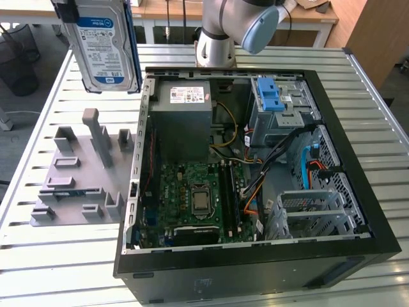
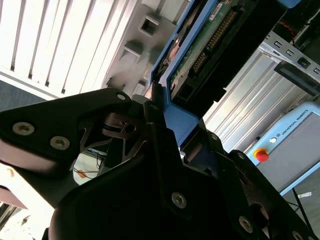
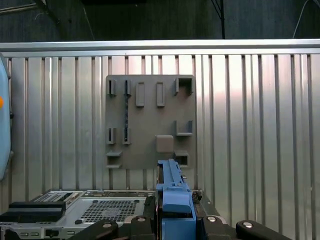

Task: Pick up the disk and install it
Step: 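Pick up the disk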

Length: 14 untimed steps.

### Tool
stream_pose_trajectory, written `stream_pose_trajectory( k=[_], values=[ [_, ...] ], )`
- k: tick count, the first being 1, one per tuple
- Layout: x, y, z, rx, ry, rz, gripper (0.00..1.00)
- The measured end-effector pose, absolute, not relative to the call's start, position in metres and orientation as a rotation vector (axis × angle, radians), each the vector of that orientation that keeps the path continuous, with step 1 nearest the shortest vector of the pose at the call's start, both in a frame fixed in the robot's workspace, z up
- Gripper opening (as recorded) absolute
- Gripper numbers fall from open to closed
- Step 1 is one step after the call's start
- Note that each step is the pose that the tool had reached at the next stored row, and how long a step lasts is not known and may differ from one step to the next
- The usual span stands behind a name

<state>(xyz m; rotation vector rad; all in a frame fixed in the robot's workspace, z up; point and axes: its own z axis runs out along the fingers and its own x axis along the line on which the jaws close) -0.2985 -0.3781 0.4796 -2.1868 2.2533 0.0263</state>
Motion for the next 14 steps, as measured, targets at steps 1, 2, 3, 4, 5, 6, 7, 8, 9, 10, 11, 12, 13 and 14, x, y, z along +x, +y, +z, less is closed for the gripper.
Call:
stream_pose_trajectory(
  k=[1,2,3,4,5,6,7,8,9,10,11,12,13,14],
  values=[
    [-0.2966,-0.3784,0.4796,-2.187,2.253,0.026,0.36],
    [-0.2948,-0.3788,0.4796,-2.187,2.253,0.026,0.36],
    [-0.2929,-0.3790,0.4796,-2.187,2.253,0.026,0.36],
    [-0.2915,-0.3791,0.4796,-2.187,2.253,0.026,0.36],
    [-0.2905,-0.3791,0.4796,-2.187,2.253,0.026,0.36],
    [-0.2903,-0.3791,0.4796,-2.187,2.253,0.026,0.36],
    [-0.2903,-0.3791,0.4796,-2.187,2.254,0.026,0.36],
    [-0.2903,-0.3791,0.4796,-2.187,2.254,0.026,0.36],
    [-0.2902,-0.3791,0.4796,-2.187,2.253,0.026,0.36],
    [-0.2901,-0.3791,0.4796,-2.187,2.253,0.026,0.36],
    [-0.2901,-0.3791,0.4796,-2.187,2.253,0.026,0.36],
    [-0.2901,-0.3792,0.4796,-2.187,2.253,0.026,0.36],
    [-0.2898,-0.3794,0.4796,-2.187,2.253,0.026,0.36],
    [-0.2894,-0.3799,0.4796,-2.187,2.253,0.026,0.36]
  ],
)
